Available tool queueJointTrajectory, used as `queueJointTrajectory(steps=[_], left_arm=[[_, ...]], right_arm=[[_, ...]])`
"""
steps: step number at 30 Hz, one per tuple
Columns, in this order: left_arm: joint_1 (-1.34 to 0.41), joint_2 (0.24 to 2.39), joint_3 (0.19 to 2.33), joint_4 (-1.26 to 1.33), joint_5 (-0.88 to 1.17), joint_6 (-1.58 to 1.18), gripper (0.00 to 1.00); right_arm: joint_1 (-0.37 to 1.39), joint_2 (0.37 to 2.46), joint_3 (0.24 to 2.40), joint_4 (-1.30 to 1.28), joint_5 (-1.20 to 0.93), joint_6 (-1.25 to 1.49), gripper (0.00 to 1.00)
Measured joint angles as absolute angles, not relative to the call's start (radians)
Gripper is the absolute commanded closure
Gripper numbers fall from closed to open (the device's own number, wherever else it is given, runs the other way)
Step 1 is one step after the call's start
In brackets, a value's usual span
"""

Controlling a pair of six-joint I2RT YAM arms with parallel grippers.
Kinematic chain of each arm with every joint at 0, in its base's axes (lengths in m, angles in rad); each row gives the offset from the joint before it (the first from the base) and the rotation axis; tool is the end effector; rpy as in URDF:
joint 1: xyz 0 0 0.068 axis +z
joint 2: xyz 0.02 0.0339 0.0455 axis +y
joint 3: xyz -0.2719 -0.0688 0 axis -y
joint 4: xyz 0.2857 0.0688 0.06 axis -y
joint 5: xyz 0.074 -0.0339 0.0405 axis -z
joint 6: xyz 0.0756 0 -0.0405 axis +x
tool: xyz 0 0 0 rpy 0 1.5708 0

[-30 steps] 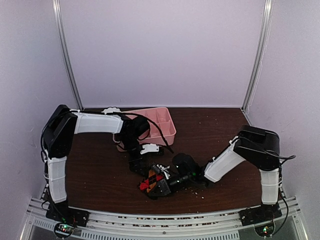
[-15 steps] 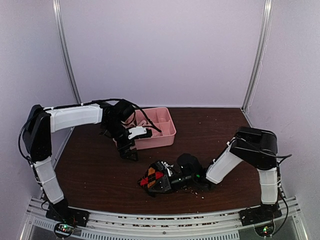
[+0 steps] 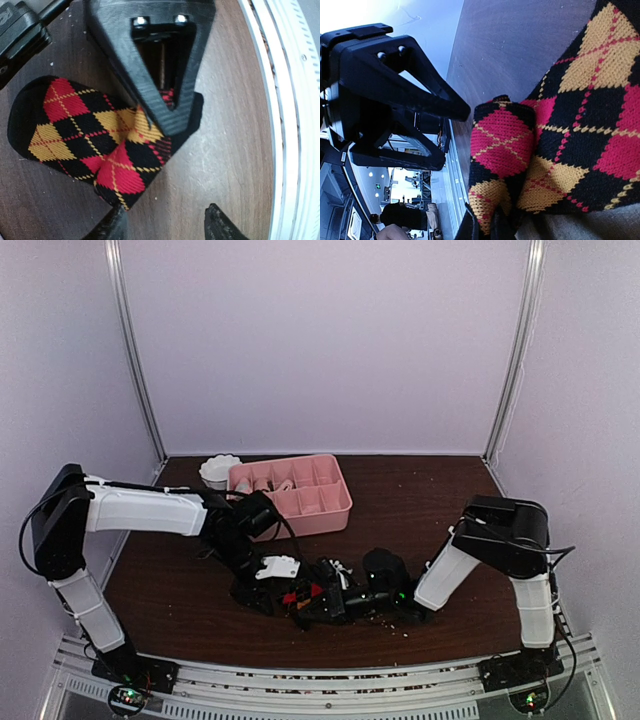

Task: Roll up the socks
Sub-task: Roll the sock.

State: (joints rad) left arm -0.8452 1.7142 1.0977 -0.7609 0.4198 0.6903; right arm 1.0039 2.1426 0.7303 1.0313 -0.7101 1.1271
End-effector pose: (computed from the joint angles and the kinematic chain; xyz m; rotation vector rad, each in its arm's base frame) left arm 0.2120 -0.2854 0.1260 2.0678 2.0554 -0.6410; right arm 0.1697 0.3583 0.0207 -0.4600 2.4688 1.8795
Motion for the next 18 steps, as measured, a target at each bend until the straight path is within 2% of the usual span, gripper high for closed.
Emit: queueJointTrajectory(steps=[10,13,14,17,18], left_arm=[[-0.854,1.826,1.169,-0.711,0.425,0.679,0.69],[-0.87,1.845,1.2,-0.707,0.428,0.676,0.69],[-0.875,1.851,1.208,-0.707,0.428,0.676,0.67],[-0.884,1.859,1.225,-0.719,0.427,0.679,0.46],[-0.884,1.858,1.227,-0.725,0.427,0.68,0.43]], right_arm=[[1.004,2.143,0.728,1.032,-0.705,1.126,1.0],[1.004,2.14,0.728,1.026,-0.705,1.12,1.0],[1.004,2.14,0.728,1.024,-0.705,1.117,1.0],[1.004,2.135,0.728,1.01,-0.705,1.104,1.0],[1.004,2.134,0.728,1.008,-0.705,1.101,1.0]])
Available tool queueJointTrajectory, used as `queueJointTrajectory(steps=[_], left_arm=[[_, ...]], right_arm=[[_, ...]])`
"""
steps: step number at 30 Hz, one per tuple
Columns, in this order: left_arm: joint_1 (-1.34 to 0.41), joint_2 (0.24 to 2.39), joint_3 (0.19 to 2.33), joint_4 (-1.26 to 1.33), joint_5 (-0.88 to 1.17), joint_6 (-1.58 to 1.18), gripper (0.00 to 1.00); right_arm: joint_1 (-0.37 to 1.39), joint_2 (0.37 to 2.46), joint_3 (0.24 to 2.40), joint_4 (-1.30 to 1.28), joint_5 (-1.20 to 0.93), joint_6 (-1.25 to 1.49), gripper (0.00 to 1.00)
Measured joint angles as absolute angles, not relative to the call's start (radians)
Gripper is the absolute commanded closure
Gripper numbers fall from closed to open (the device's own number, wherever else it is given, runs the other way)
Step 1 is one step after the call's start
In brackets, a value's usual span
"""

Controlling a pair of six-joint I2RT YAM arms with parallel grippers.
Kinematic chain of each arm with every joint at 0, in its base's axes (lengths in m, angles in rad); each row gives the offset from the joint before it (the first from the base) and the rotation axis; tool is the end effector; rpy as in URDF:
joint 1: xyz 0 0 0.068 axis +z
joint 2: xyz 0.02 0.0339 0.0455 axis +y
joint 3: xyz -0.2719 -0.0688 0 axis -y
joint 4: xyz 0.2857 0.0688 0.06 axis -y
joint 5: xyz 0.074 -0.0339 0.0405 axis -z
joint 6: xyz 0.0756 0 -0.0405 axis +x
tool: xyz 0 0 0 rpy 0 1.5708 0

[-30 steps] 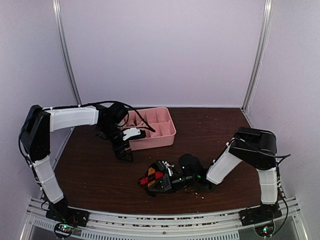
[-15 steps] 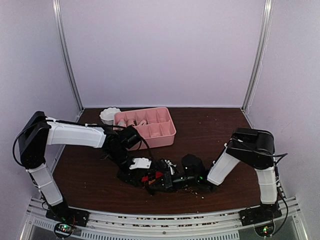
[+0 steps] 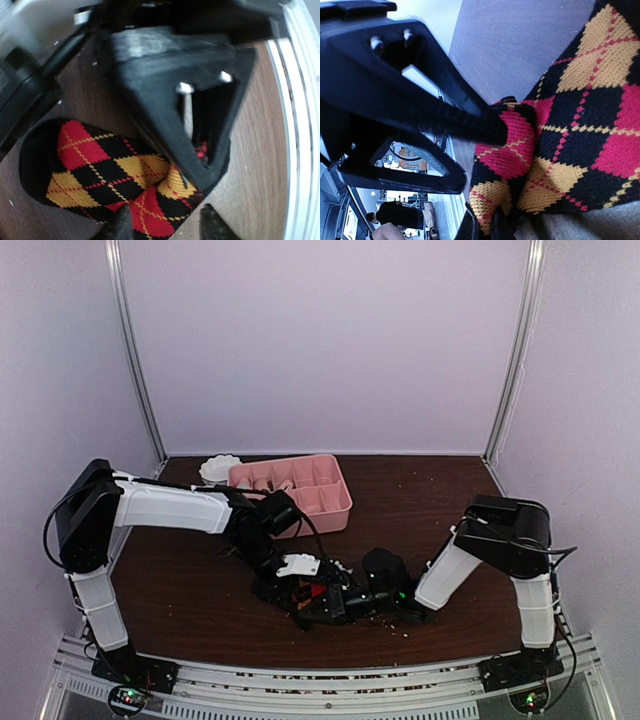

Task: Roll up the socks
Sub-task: Roll the sock.

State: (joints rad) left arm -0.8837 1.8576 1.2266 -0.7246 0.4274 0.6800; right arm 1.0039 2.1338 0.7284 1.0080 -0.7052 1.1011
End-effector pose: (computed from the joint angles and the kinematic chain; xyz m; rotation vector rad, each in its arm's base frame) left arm 0.2254 -0.3241 0.1147 2.0923 2.0107 -0.6581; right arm 0.1695 0.3575 0.0206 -0.4783 2.4697 1.8565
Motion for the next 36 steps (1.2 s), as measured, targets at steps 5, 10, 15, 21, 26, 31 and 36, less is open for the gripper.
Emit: queueJointTrajectory(steps=[5,10,15,21,26,31,36], left_arm=[[-0.884,1.84,1.226,-0.759,0.428,0.699,0.47],[-0.884,1.847,1.226,-0.764,0.441,0.708,0.55],[-0.884,1.89,1.227,-0.76,0.451,0.716,0.75],[-0.884,1.915,1.239,-0.763,0.455,0.722,1.0],[-0.874,1.939,1.273,-0.796,0.458,0.713,1.0],[-0.848,2.037,1.395,-0.874,0.498,0.68,1.0],[-0.823,2.115,1.489,-0.943,0.55,0.644,1.0]], right_arm=[[1.003,2.13,0.728,0.995,-0.706,1.087,1.0],[1.003,2.127,0.73,0.987,-0.706,1.082,1.0],[1.003,2.125,0.73,0.981,-0.705,1.079,1.0],[1.003,2.123,0.729,0.98,-0.702,1.081,1.0],[1.004,2.112,0.719,0.976,-0.676,1.079,1.0],[1.001,2.057,0.671,0.949,-0.584,1.059,0.87],[0.992,1.989,0.597,0.948,-0.484,1.037,0.0]])
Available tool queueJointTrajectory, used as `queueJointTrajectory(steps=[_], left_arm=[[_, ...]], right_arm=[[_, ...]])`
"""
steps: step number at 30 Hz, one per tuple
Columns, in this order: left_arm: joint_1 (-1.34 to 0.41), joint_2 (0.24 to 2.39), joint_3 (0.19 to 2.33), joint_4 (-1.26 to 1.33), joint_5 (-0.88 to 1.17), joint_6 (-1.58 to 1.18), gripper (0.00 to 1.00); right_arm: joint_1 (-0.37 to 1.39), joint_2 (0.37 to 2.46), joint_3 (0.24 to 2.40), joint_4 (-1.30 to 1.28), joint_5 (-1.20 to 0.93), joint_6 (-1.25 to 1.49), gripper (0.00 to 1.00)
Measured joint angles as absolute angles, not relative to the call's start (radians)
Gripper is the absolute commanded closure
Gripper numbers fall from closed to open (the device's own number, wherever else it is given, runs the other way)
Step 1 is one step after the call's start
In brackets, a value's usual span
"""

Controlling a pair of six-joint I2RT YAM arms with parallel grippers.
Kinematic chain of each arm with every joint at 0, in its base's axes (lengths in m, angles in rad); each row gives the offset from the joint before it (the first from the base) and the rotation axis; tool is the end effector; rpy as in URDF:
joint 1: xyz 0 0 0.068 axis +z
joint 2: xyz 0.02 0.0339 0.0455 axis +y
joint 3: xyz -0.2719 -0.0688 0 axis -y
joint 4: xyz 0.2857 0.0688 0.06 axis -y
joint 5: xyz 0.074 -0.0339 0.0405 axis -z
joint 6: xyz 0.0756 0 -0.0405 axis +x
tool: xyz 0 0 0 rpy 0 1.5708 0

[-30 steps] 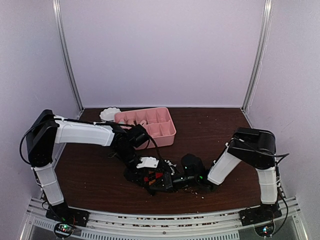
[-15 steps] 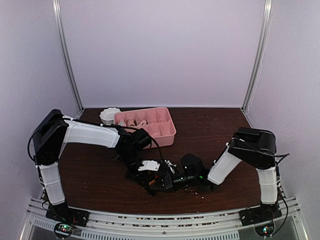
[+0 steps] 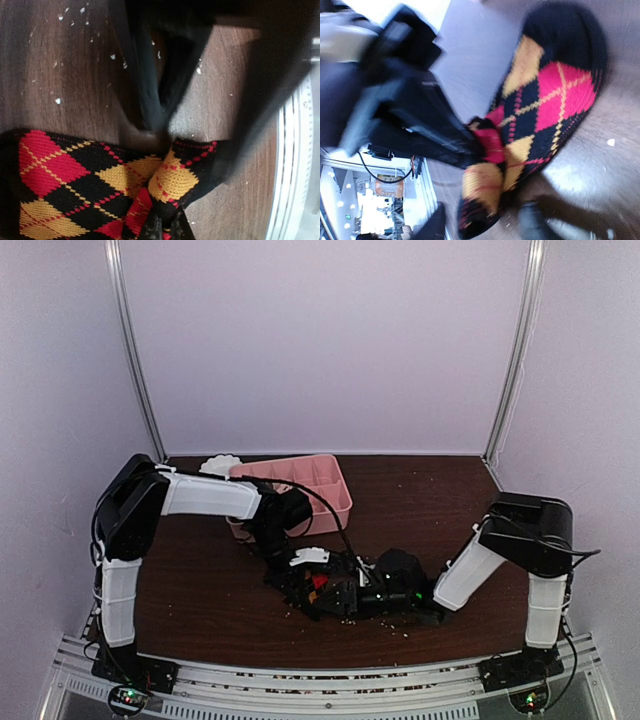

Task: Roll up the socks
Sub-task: Roll the sock.

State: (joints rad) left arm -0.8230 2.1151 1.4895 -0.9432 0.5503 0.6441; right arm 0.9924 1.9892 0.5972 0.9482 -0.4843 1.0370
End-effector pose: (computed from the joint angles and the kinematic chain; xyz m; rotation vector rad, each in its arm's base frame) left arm 0.2619 -0.3405 0.0890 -1.9953 -2.2125 0.8380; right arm 0.1715 0.3270 0.0310 -0.3241 2.4318 1.6168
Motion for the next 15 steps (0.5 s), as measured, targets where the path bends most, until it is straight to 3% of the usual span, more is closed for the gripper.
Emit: queueJointTrajectory(steps=[10,15], left_arm=[[-0.8,2.176,1.555,-1.026,0.6,0.618,1.0],[-0.771,2.202,1.569,-1.057,0.65,0.608,1.0]], right_arm=[[1.005,1.75,0.442,0.849,-0.198,0.921,0.0],[1.104,1.521,0.353,0.588,0.097,0.83,0.0]])
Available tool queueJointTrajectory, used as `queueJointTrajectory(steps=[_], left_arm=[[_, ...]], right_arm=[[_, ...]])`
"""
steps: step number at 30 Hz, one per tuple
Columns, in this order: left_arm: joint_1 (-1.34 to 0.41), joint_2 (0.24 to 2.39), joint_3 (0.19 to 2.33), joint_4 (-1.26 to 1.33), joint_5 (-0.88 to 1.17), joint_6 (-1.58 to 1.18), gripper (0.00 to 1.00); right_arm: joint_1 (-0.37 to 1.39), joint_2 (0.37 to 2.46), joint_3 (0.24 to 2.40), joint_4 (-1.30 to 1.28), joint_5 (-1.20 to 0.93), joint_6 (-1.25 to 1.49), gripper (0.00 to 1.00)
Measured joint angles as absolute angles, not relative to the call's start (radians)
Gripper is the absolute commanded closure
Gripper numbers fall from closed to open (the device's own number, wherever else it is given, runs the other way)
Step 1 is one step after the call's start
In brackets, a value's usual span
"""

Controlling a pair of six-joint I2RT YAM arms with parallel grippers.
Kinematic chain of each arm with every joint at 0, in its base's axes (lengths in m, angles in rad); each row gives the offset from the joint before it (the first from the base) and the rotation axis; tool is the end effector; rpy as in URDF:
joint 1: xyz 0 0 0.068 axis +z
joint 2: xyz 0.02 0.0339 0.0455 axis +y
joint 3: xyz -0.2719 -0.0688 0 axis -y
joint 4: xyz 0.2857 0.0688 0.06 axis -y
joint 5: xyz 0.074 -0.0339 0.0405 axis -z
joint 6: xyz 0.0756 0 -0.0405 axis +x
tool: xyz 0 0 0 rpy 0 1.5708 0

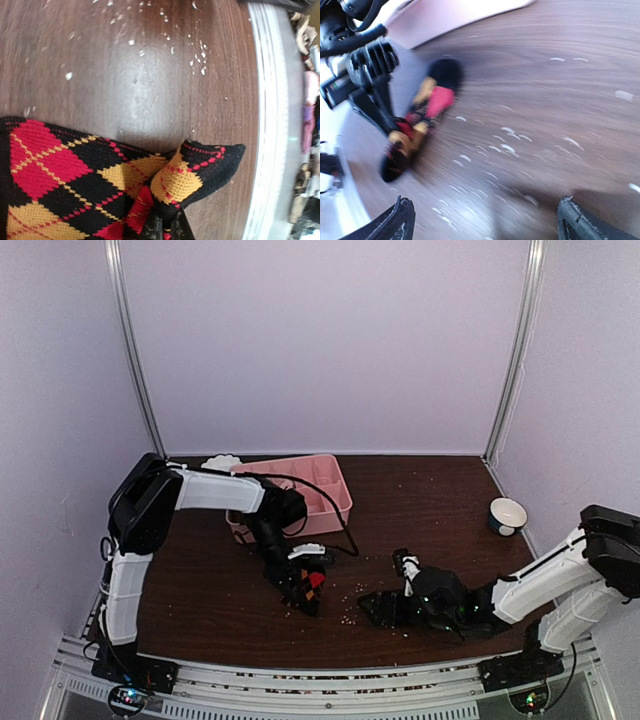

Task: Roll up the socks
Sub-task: Roll the sock.

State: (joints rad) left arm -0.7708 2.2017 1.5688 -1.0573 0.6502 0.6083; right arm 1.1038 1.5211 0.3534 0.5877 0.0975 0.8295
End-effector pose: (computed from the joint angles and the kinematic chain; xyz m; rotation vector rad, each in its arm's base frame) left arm 0.2768 -0.3326 0.0792 -1.7537 -2.2162 0.9355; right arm 0.1410 0.2633 0.0640 -0.2574 2.3133 0.9702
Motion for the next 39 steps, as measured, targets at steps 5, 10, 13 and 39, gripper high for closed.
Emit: queueJointTrajectory(steps=[5,10,13,39], left_arm=[[-0.725,2.284,1.638,-1.155,0.753,0.603,1.0],[-0.716,2.31,1.673,-1.197,0.764,0.599,1.0],[-0.717,2.316,1.685,-1.206,0.755,0.592,1.0],[-0.717,2.317,1.689,-1.209,0.741,0.559,0.97]], right_arm=[[1.102,1.392,0.331,0.384,0.331,0.804,0.0],[1.269,1.379,0.286,0.485,0.486,0.468,0.03],[1.359,1.455,0.339,0.529,0.497,0.225,0.09],[1.274,1.97,0.889,0.475,0.255,-0.696,0.73]])
